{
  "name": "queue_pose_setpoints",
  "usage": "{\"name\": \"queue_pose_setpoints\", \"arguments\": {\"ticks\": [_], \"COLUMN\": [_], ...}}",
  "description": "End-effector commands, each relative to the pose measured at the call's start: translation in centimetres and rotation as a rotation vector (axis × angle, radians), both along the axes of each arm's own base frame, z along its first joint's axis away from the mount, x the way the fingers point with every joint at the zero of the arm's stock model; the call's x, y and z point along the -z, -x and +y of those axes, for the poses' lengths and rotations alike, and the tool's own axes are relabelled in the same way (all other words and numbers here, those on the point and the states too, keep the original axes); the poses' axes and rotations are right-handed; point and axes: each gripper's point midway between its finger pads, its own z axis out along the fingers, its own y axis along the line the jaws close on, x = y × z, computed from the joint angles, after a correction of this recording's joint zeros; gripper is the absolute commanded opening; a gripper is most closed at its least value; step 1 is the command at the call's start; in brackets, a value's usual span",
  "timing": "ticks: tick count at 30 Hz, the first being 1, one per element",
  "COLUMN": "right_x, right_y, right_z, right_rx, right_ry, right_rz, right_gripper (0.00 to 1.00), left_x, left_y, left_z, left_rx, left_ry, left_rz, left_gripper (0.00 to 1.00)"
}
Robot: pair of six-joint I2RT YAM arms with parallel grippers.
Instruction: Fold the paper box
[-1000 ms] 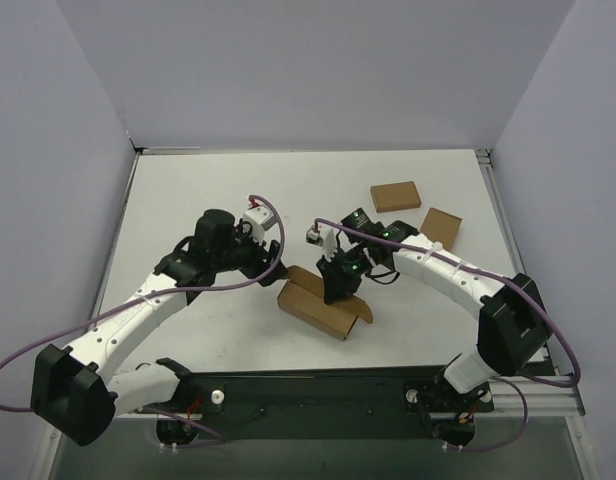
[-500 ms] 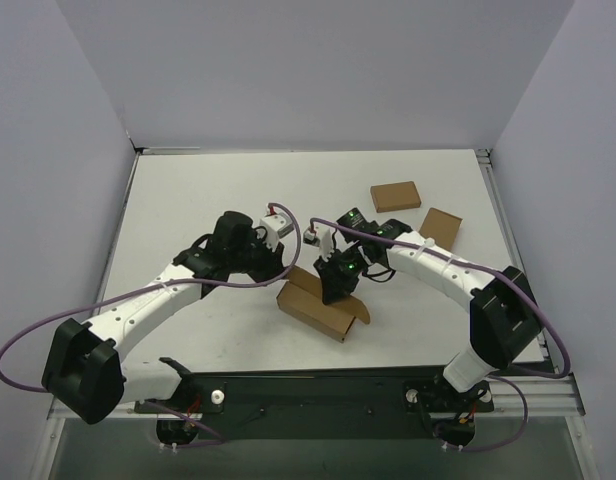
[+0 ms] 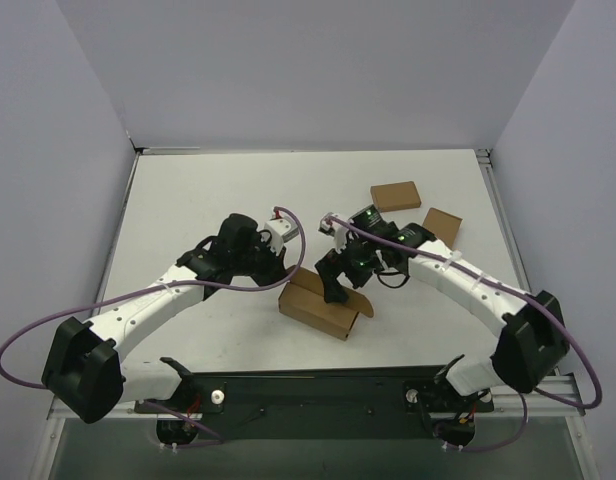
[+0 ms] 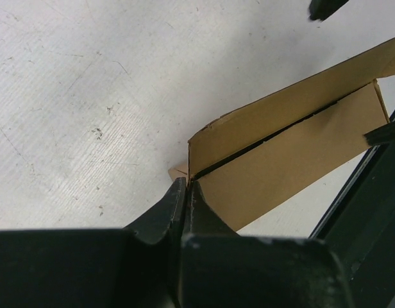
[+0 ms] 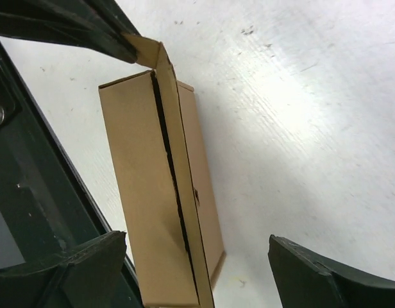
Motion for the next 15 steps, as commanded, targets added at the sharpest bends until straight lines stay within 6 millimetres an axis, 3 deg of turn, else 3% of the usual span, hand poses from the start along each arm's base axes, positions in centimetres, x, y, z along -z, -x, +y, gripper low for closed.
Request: {"name": "queue_pose_setpoints", "arguments": {"ticks": [1,5,11,15], "right_x": [-1.5,-1.7,-1.7,-1.5], "right_y": [0.1,-0.4,1.0,1.4], "right_z": [-2.7,-5.1,-6.2,-6.5], "right_rx": [0.1,0.243,0.327,0.376], "right_ry": [0.024,0.067,0.048,0.082], "right_rz": [-0.117,-0.186,-0.152,-0.091], "right_gripper": [0.98,1.0,0.97,0.69], "left_x": [-0.9,-0.7,-0.6,-0.7], "left_y": [-0.6,-0.5,-0.6,-0.7], "left_z": [-0.5,-0.3,-0.2,-0.1], "left_rx": [0.01,0.008,-0.003,-0.014], "left_ry": [0.002,-0.006,-0.008,-0.01], "left_rz": [-0.033,-0.031,-0.034,-0.038], "left_gripper": [0.0,0.0,0.0,0.0]}}
